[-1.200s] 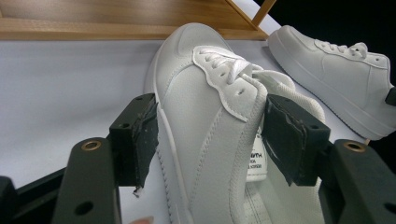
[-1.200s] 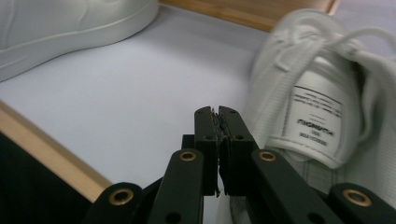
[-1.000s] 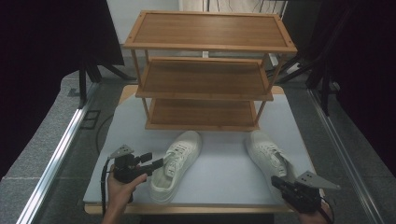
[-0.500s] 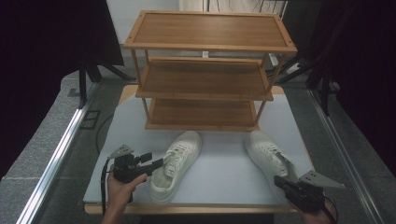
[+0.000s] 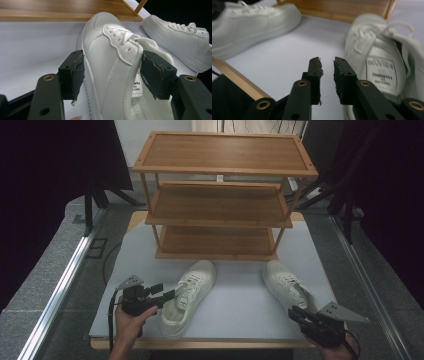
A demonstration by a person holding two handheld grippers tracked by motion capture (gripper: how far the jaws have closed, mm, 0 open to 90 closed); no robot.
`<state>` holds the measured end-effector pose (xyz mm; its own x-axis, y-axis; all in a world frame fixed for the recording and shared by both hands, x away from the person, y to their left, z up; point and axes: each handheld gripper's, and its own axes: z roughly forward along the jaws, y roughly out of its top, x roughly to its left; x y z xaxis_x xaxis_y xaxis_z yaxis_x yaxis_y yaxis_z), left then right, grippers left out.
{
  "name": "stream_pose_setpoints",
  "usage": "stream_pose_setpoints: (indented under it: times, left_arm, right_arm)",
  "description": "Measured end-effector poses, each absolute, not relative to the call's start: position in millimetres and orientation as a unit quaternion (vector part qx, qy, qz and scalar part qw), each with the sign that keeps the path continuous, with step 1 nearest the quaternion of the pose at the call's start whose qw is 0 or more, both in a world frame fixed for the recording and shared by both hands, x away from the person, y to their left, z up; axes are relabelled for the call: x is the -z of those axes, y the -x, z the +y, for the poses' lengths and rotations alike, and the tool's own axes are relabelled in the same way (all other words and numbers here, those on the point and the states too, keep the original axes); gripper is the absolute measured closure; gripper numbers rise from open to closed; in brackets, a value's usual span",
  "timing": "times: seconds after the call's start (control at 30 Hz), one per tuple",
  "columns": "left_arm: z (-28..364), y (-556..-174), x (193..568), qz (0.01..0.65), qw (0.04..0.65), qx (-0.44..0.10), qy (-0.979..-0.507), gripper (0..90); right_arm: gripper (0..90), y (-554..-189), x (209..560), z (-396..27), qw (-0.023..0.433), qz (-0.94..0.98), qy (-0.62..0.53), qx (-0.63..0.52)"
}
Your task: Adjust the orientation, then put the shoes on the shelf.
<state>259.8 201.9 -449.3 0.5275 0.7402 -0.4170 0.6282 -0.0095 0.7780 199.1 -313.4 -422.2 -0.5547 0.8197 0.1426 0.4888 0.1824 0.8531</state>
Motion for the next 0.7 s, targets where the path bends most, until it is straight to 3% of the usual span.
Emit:
stream_pose_setpoints:
  times: [0.27,0.7]
  left_arm:
    - [201,-259,448,0.483,0.511,-0.058,-0.708,36.2]
    - [204,-257,442,0.475,0.525,-0.059,-0.704,36.7]
  right_arm:
    - [66.2,-205,413,-298,0.187,0.756,-0.410,-0.475]
    - [63.6,-208,406,-286,0.193,0.758,-0.396,-0.480]
